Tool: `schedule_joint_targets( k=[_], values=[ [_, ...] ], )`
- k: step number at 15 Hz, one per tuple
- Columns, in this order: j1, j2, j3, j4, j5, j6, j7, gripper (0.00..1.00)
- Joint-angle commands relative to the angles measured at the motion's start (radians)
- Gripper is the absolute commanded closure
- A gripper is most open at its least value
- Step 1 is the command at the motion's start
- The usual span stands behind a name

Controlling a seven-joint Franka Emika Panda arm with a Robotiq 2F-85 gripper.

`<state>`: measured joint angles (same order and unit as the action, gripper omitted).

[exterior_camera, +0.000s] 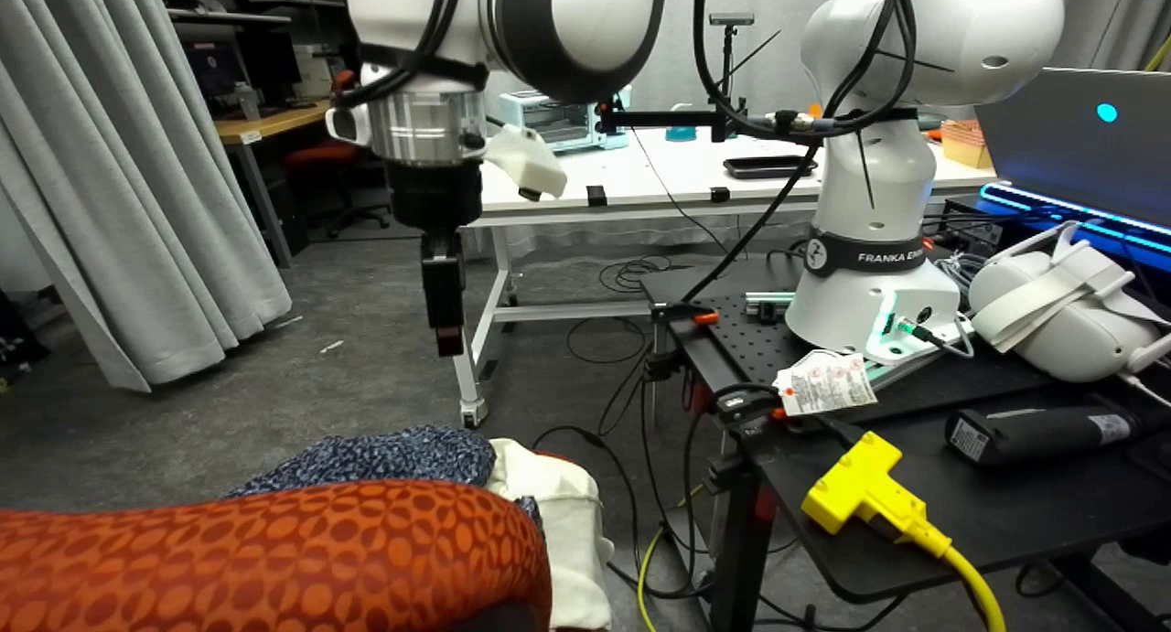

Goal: Put the cloth on the back rest

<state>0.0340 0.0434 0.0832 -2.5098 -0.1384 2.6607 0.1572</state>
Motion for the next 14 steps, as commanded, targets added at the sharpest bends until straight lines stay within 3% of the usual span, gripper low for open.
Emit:
schedule_joint_targets(
  k=[1,7,10,14],
  values=[
    [0.016,0.035,-0.017,0.016,-0.029,0.018,0.032,0.00],
    [0.013,0.105,-0.025,0.072,-0.026,0.034,0.032,0.00],
    [0.000,0.171,-0.072,0.141,-0.064,0.040,0.059,0.00],
    [-0.016,0.286,-0.122,0.261,-0.025,0.039,0.036,0.00]
  ],
)
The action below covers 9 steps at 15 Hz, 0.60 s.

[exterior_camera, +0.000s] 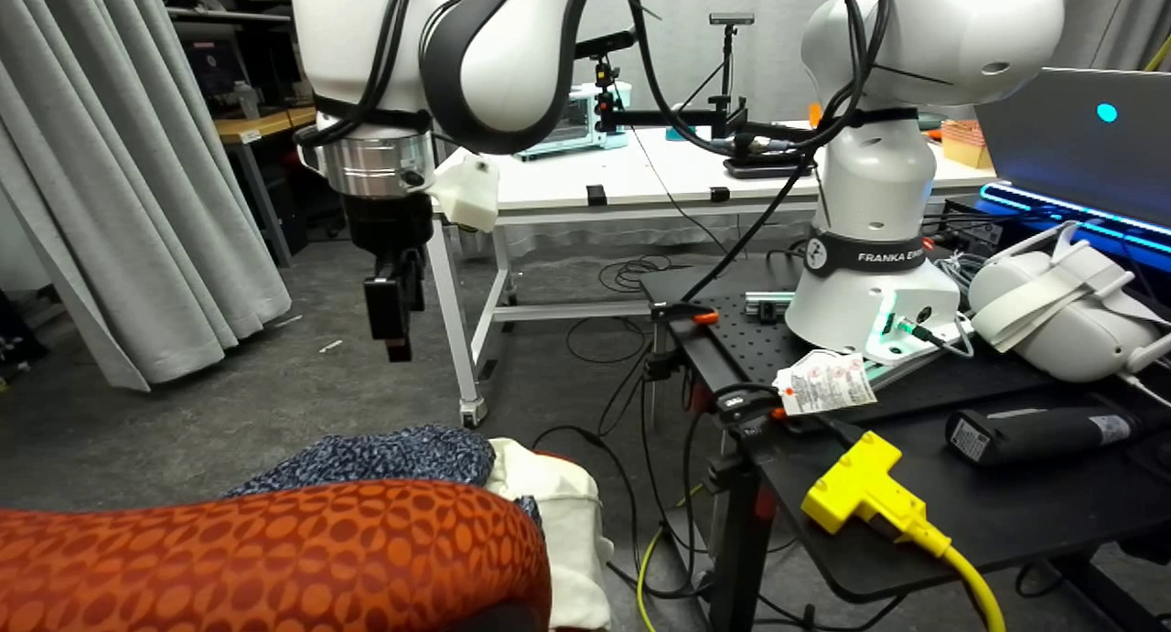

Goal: Put the cloth on the back rest

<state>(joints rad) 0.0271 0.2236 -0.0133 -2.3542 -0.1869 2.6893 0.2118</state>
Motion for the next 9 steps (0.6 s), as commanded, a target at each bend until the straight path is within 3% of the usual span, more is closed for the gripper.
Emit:
schedule_joint_targets(
  k=[1,9],
  values=[
    [-0.015,0.147,-0.030,0.140,0.040,0.014,-0.028,0.00],
    [-0.088,0.448,0.034,0.428,0.258,0.036,-0.124,0.00]
  ],
)
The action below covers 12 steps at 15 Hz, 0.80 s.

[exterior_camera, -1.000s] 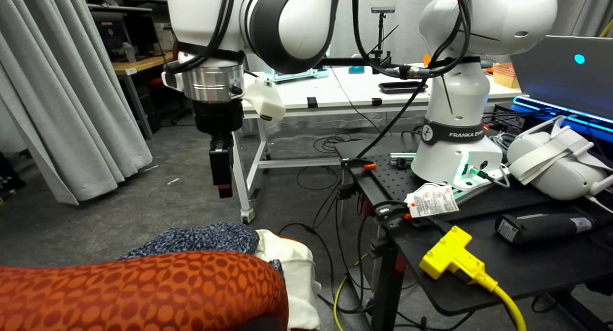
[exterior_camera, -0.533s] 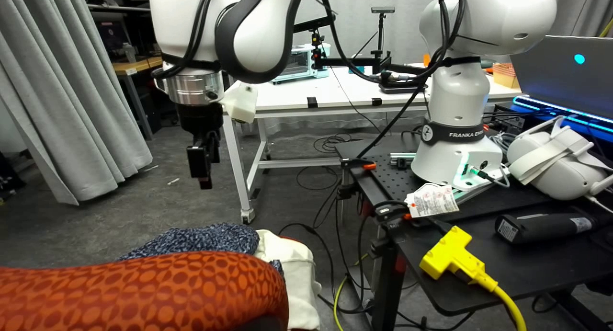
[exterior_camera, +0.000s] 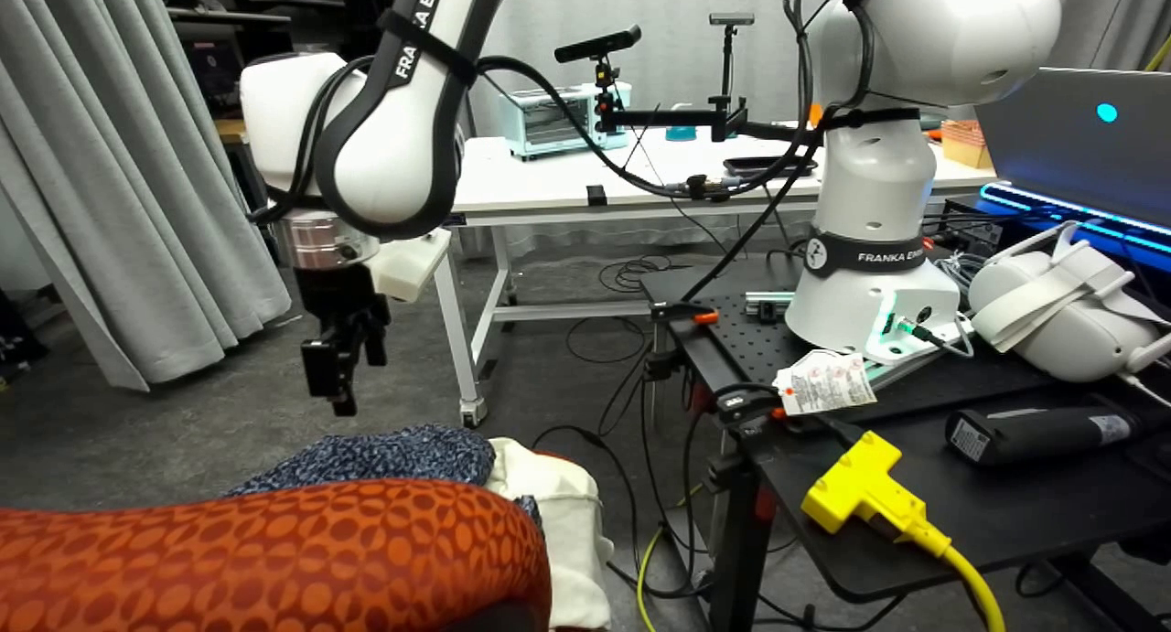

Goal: Put the cloth on the back rest

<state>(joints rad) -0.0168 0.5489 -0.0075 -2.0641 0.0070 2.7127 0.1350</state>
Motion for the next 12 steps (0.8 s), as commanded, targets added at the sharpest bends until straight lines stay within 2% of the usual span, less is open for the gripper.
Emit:
schedule_joint_targets(
  k=[1,6,12],
  values=[
    [-0.048,0.155,0.027,0.175,0.076,0.007,-0.045,0.00],
    [-0.120,0.318,0.046,0.346,0.134,-0.021,-0.063,0.00],
    [-0.202,0.495,0.138,0.509,0.209,-0.070,-0.112,0.00]
  ],
)
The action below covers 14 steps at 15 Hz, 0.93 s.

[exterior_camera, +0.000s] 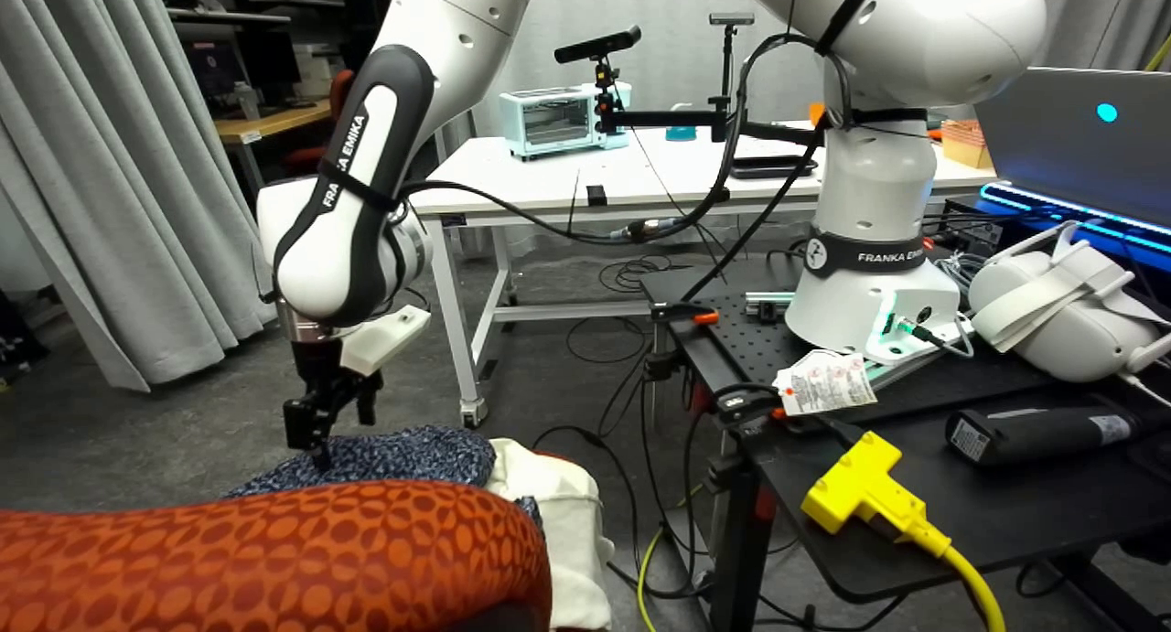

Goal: Put the cloth on the back rest

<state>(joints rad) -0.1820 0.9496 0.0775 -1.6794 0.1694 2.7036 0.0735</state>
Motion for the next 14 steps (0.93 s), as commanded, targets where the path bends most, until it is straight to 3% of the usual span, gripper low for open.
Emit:
schedule_joint_targets(
  k=[1,3,5,8,14],
  values=[
    [-0.039,0.114,0.062,0.148,0.050,-0.073,-0.055,0.00],
    [-0.034,0.147,0.070,0.193,0.048,-0.102,-0.062,0.07],
    [-0.025,0.163,0.069,0.222,0.039,-0.125,-0.070,0.31],
    [-0.001,0.150,0.046,0.225,0.016,-0.150,-0.084,0.55],
    [0.070,0.008,-0.010,0.091,-0.023,-0.116,-0.055,0.99]
  ],
)
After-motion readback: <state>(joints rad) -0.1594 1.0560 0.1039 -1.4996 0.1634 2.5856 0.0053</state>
